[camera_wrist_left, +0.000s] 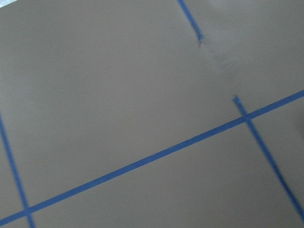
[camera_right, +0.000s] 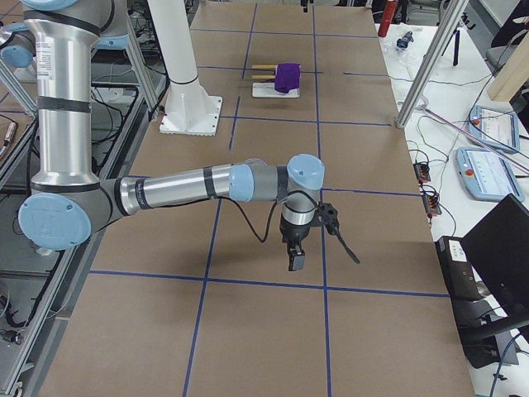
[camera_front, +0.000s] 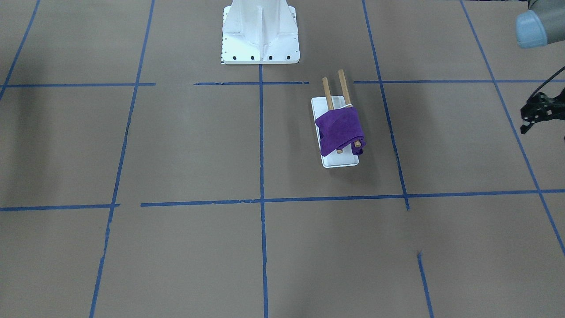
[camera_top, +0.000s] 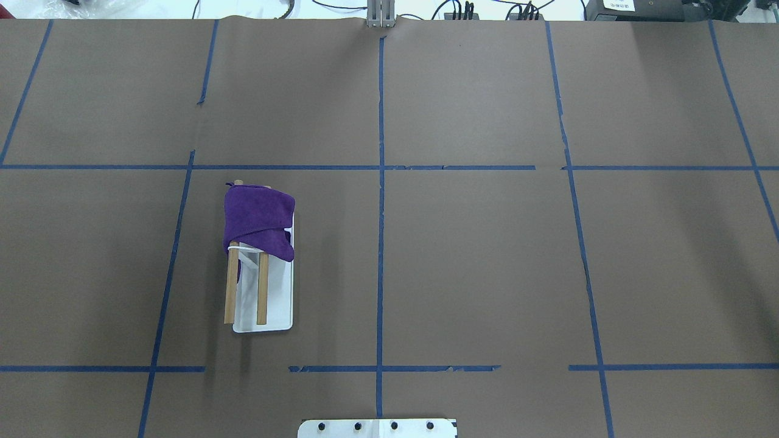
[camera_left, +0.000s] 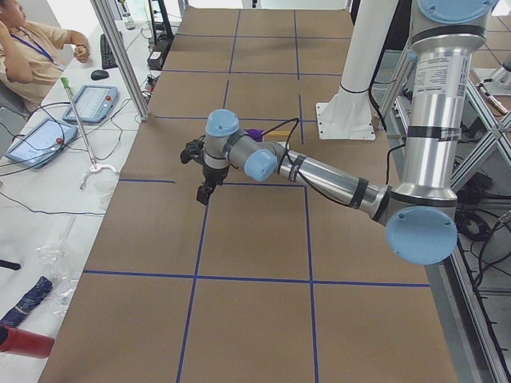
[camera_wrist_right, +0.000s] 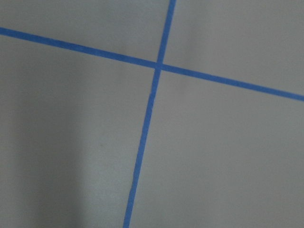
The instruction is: Hang towel on rack
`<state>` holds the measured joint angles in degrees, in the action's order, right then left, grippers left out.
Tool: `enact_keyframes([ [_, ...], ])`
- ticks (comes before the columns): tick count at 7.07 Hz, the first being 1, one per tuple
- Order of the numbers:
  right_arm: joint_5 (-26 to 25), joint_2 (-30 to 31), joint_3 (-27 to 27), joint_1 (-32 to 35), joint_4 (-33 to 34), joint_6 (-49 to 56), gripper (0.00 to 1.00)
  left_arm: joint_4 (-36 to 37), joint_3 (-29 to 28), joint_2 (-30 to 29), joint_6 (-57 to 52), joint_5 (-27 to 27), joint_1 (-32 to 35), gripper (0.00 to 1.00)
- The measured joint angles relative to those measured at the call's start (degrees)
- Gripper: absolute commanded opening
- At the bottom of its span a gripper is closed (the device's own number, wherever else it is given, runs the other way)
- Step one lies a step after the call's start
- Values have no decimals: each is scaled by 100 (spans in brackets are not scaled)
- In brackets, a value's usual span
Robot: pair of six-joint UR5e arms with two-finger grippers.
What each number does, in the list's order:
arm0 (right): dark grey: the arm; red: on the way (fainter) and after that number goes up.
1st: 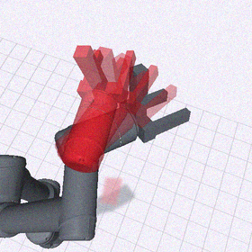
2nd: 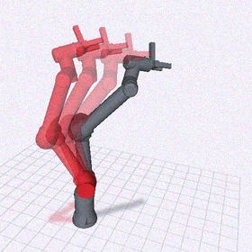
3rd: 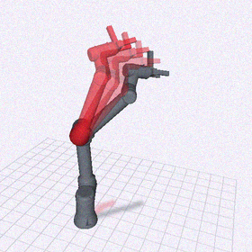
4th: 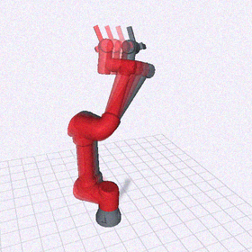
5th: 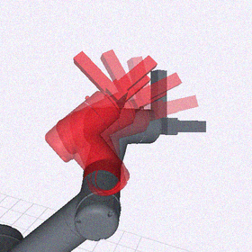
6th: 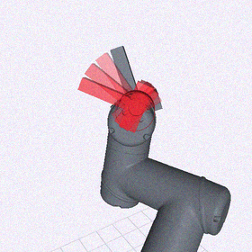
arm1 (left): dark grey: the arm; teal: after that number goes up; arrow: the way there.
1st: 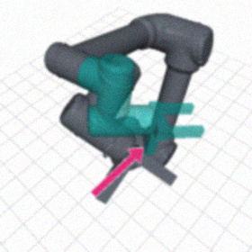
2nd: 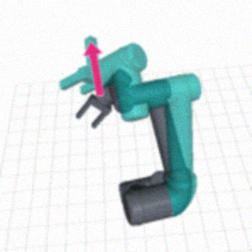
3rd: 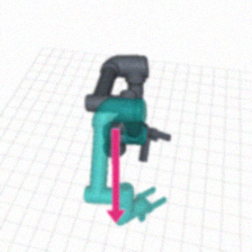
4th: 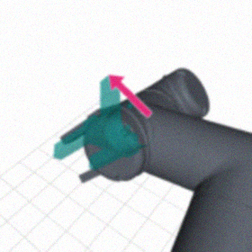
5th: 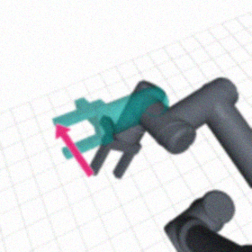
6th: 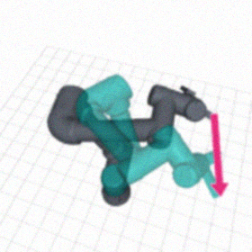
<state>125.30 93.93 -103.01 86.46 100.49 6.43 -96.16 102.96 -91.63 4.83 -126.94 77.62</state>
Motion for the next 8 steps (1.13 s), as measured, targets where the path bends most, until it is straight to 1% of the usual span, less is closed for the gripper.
enact_keyframes([
  [1, 232, 108, 156, 229, -27, 21, 100, 502, -124, 47, -141, -44, 397, 100],
  [2, 431, 221, 276, 332, -192, 19, 100, 734, -147, 173, -251, -65, 757, 100],
  [3, 559, 319, 429, 371, -506, -28, 100, 828, -132, 312, -431, -97, 967, 100],
  [5, 641, 364, 608, 385, -886, -257, 100, 969, -126, 424, -672, -200, 1106, 100],
  [8, 655, 331, 600, 384, -950, -377, 100, 1205, -133, 419, -698, -220, 1111, 100],
])
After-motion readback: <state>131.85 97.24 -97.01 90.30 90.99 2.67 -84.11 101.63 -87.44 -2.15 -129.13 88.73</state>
